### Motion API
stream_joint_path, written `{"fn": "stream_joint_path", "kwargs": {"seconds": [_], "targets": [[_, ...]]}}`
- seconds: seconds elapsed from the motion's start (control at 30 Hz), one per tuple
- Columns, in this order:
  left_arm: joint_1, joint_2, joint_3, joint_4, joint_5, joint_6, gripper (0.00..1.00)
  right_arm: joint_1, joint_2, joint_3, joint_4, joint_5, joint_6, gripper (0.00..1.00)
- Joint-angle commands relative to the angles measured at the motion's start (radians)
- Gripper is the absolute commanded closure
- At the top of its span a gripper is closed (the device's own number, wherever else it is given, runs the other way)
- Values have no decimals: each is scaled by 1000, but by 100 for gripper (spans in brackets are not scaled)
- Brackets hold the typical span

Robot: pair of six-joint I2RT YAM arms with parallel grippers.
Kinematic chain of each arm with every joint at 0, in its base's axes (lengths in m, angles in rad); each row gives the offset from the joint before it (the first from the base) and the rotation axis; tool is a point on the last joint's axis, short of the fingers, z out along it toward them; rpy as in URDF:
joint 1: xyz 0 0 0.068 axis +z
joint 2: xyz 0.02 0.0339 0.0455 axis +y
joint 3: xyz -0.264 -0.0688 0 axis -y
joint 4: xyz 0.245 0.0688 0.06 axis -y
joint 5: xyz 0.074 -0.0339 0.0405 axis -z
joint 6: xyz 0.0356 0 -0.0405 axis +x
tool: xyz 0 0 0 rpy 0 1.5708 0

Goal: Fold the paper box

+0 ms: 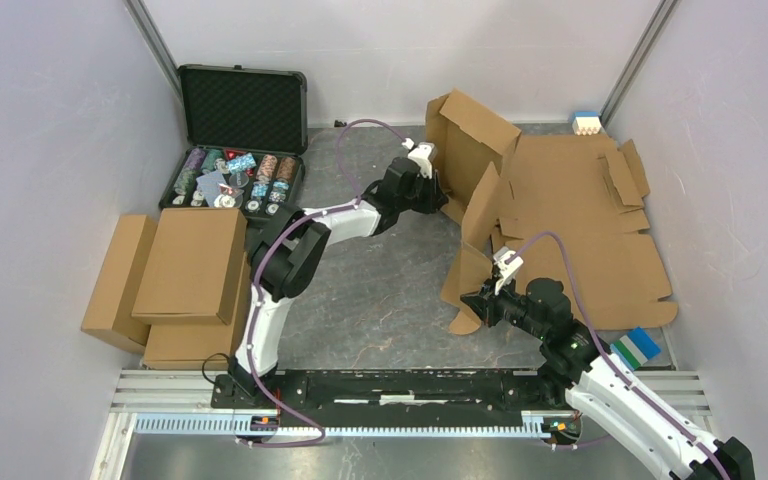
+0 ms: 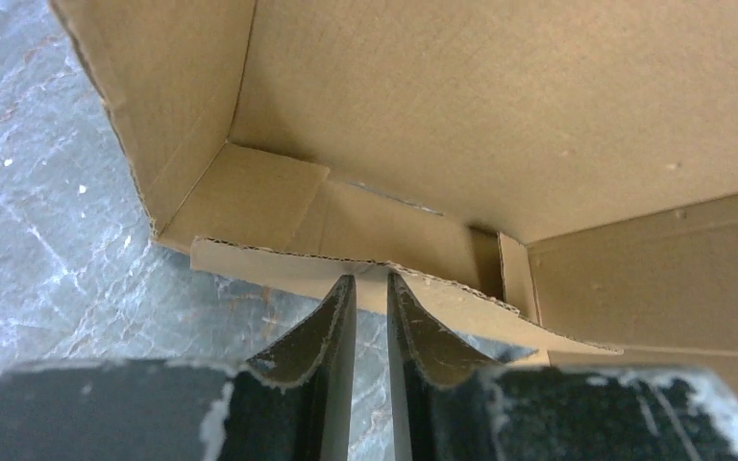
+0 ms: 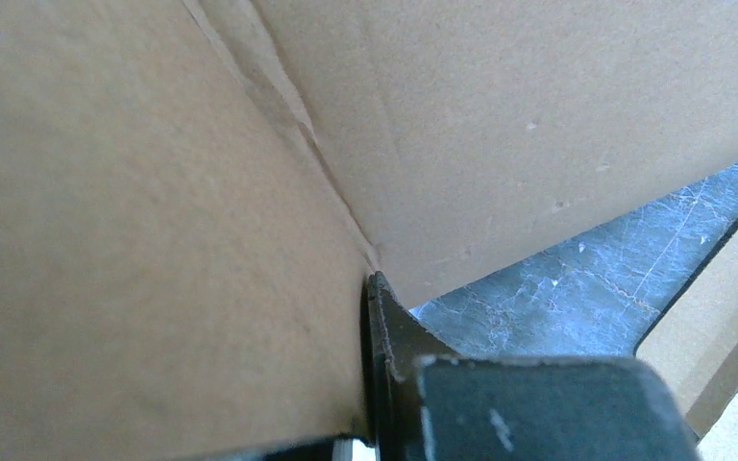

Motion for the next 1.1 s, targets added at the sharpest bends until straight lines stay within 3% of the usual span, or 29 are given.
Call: {"fn": "stream_joint_path", "kwargs": {"seconds": [0.0,0.23,0.43,0.5,0.57,0.7,0.77,0.97,1.07], "targets": [[2,73,114,-38,-9,-60,75,3,17,29,-3,-1,3,100],[-14,235,368,-196,-21,-110,75,4,24,11,30,24,20,100],[-46,418,738,-501,-77,-127,73,4,9,-2,46,63,38,100],[-52,432,757,-509,-62,-139,73,2,-9,-5,40,90,46,100],[-51,364,653,-443,-61,-142,74,2,-31,-2,36,113,54,100],[-13,118,184,-84,-11,-192,72,3,-7,29,52,86,49,100],[21,-11,7,16,31,-215,69,3,33,38,111,16,54,100],[97,-431,-409,-29,-23,-131,59,37,273,183,296,-244,103,100],[117,-692,-585,-120,-109,-111,44,122,367,327,280,-287,92,100]]}}
